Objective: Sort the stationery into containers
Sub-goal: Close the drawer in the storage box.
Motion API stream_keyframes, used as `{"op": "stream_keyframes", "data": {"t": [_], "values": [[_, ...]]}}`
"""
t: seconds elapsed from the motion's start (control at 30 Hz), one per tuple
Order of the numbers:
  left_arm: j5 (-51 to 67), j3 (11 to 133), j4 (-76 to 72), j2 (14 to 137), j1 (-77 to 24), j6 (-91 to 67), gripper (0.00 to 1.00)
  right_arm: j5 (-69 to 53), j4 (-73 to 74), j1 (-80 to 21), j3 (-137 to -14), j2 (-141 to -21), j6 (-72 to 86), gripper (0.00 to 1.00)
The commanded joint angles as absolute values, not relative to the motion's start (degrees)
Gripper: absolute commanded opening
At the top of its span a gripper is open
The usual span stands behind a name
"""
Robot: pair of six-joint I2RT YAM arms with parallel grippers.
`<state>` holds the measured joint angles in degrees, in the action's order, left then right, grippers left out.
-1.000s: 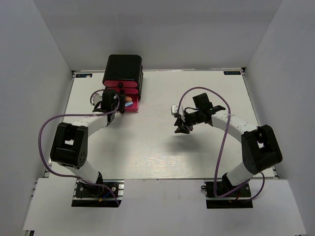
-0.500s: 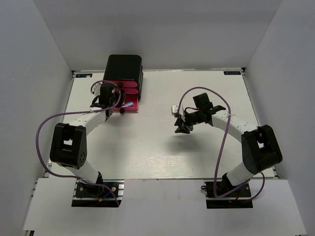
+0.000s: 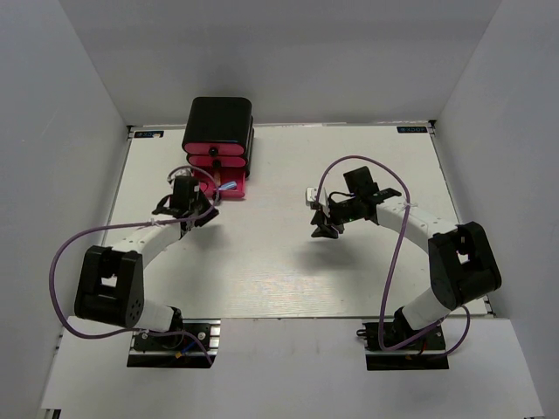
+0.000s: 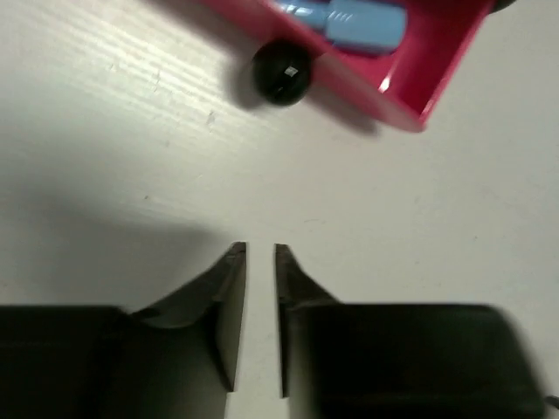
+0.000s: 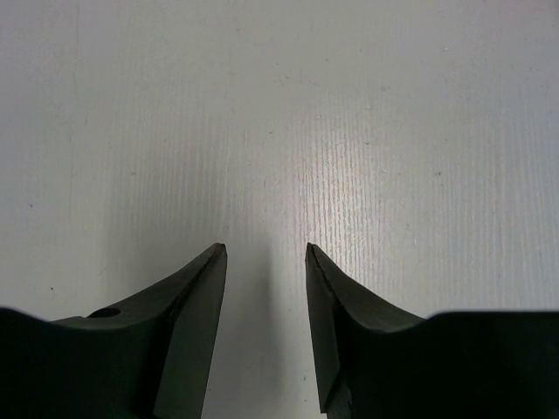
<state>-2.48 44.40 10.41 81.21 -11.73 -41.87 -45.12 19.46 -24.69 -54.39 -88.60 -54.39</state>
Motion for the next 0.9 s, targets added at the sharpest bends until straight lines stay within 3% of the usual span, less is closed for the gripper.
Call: {"op": "stream_keyframes", "data": {"t": [0.0, 0.07, 0.13, 0.4, 0.87], "values": [[-1.4, 40.4, 7.6, 78.3, -11.4, -41.7, 0.34, -46.1, 19.5, -24.4, -55.3, -88.2, -55.0, 0.48], [-1.9, 39.5, 5.9, 78.3, -11.4, -42.2, 0.50, -46.1, 19.6, -24.5, -55.2, -88.2, -55.1, 0.48], [-1.9, 38.9, 3.4, 79.6, -11.4, -43.0, 0.55, -46.0, 19.6, -24.4, -55.1, -88.1, -55.3, 0.48], [-3.3, 42.2, -4.2, 87.8, -11.4, -44.2, 0.53, -45.4, 19.8, -24.4, -54.7, -87.9, -55.5, 0.48], [-11.6, 51.1, -1.7, 96.3, -11.4, -44.2, 0.44, -45.8, 20.1, -23.2, -55.2, -88.2, -56.1, 0.48]]}}
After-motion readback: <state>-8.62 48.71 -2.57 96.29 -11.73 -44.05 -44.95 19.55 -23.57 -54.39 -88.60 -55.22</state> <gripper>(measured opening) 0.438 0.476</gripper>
